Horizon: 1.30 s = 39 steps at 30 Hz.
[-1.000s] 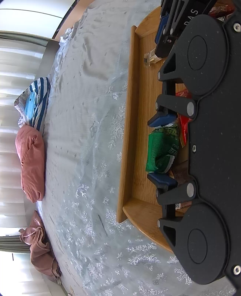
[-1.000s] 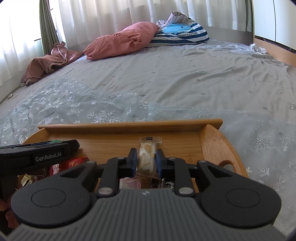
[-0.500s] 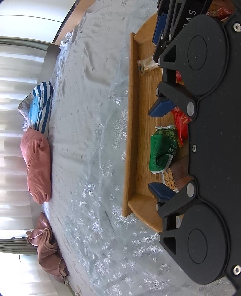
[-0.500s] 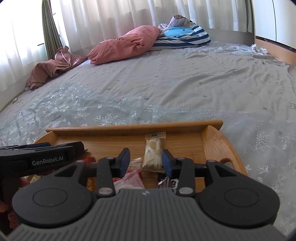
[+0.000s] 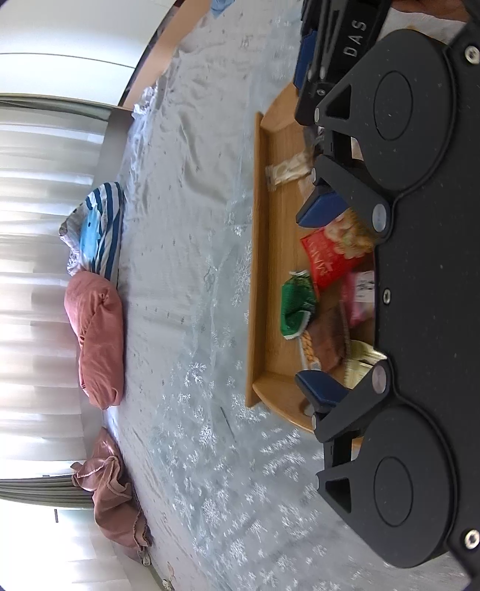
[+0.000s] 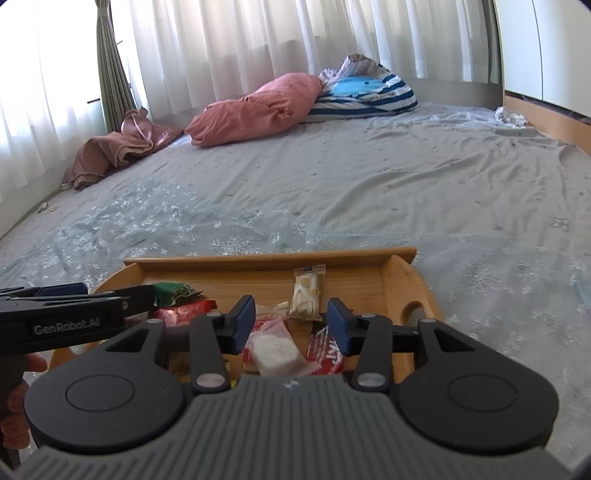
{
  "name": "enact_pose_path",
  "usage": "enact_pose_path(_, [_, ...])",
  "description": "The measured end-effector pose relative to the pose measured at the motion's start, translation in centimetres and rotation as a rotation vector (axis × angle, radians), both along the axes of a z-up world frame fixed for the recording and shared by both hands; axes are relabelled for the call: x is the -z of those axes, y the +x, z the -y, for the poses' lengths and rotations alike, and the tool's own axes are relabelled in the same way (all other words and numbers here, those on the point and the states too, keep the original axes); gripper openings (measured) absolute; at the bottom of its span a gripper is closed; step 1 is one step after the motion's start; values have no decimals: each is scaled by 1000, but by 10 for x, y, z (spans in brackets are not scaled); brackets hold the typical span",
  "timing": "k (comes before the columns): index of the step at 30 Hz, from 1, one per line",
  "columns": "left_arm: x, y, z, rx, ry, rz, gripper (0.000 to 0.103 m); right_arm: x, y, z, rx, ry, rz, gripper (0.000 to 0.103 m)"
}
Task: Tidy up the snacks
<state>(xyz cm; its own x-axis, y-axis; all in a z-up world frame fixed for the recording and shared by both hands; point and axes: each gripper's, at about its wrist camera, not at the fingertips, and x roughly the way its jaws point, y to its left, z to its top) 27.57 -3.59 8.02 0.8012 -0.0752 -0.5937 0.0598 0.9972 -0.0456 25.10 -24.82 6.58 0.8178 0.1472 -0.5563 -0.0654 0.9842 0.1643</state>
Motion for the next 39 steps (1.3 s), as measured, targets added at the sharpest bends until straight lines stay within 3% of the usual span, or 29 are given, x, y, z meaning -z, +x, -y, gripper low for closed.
enact_pose_path(10, [-21,-79,0,-1,28,89,87,-19,-67,8,-2,-21,76,67])
enact_pose_path(15, [-21,-114,4,23,-6,85,88,-17,-98,5,-19,-52,99,70])
enact_pose_path(25, [14,-159,5,4,-6,36,89,9,-147,-10,-48,-138,124,75])
enact_pose_path(39, [74,-159,-5,-67,43,-72,89,65,-163,-22,-61,-185,20,81])
